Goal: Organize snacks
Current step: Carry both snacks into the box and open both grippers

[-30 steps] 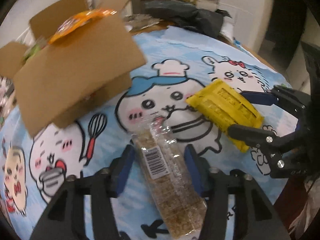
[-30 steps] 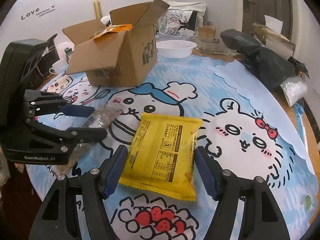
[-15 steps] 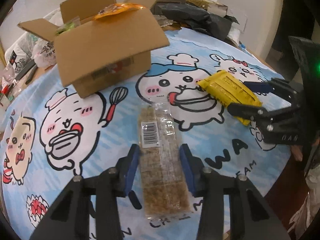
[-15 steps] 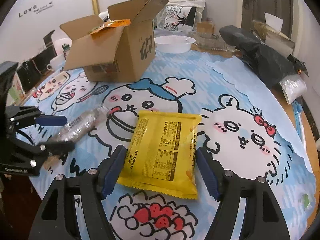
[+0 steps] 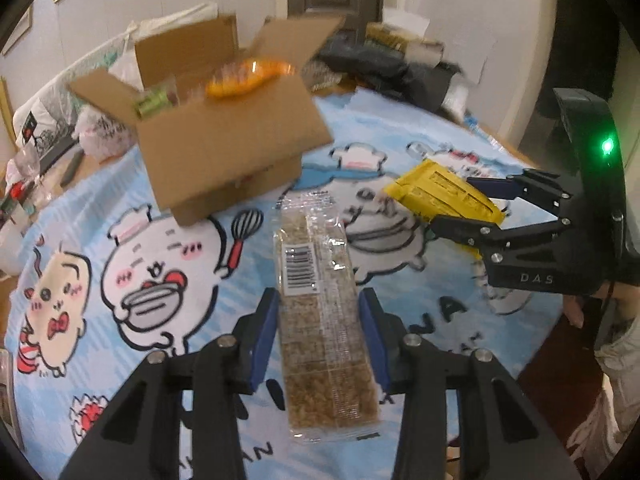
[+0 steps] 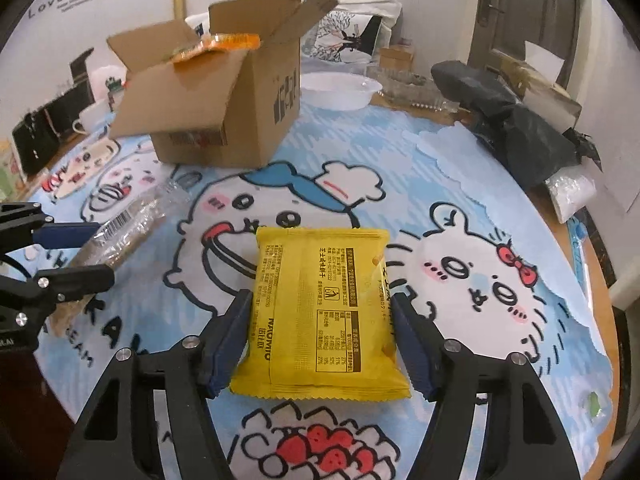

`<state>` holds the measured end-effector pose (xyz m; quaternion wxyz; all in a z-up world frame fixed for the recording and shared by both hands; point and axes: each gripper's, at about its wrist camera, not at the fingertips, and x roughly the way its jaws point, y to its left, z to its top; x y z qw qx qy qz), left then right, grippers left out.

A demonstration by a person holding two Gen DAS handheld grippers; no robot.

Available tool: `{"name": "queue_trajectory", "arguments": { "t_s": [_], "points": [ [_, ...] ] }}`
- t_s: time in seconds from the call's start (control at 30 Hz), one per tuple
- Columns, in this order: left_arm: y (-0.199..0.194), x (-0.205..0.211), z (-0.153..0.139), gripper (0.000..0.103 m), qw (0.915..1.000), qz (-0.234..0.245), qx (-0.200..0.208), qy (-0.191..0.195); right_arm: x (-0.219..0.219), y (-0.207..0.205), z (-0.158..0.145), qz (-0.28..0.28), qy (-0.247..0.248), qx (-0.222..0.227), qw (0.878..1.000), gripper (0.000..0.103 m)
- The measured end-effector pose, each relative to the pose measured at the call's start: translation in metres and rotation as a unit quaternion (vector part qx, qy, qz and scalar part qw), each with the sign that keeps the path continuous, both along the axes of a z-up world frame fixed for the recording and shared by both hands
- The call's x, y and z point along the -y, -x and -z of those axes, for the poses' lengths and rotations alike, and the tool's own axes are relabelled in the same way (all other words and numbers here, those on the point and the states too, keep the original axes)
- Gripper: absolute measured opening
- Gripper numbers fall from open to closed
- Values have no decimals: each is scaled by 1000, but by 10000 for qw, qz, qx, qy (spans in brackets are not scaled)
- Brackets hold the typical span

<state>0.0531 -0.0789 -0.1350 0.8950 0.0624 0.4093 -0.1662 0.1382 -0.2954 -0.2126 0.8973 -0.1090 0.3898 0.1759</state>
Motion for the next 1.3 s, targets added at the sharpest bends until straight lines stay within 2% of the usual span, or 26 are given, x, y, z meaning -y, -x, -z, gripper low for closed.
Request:
{"name": "queue_trajectory", "arguments": {
  "t_s": [0.17, 0.33, 0.47, 0.57, 0.7, 0.8, 0.97, 1.1, 1.3],
  "points": [
    [18, -9, -47, 38, 9982, 100, 564, 194, 9, 17, -47, 7, -232, 516, 9984, 65],
    [12, -31, -95, 38, 9943, -9, 990, 397, 8, 30, -109, -205, -512, 1085, 9926, 65],
    [-20, -55, -127, 38, 9924, -203, 1044, 620, -15, 23, -145, -547, -437, 1347, 9884, 65],
    [-49, -67, -140, 38, 9926, -358, 1033, 529, -44, -1, -158, -863, -369, 1265, 9875, 65],
    [-98, -82, -151, 38, 9942, -421, 754, 647, -81, -50, -161, -1047, -421, 870, 9898, 65],
    [-132, -86, -154, 38, 9956, -428, 610, 559, -100, -90, -157, -1090, -545, 503, 9913, 65],
    [-185, -88, -142, 38, 9971, -342, -49, 684, -126, -142, -144, -1012, -458, 150, 9937, 65],
    [-213, -86, -122, 38, 9963, -394, -478, 588, -139, -159, -134, -1032, -300, 10, 9942, 65],
    [-226, -87, -104, 38, 9951, -508, -714, 466, -151, -169, -118, -1047, -1, -91, 9945, 65]
  ]
}}
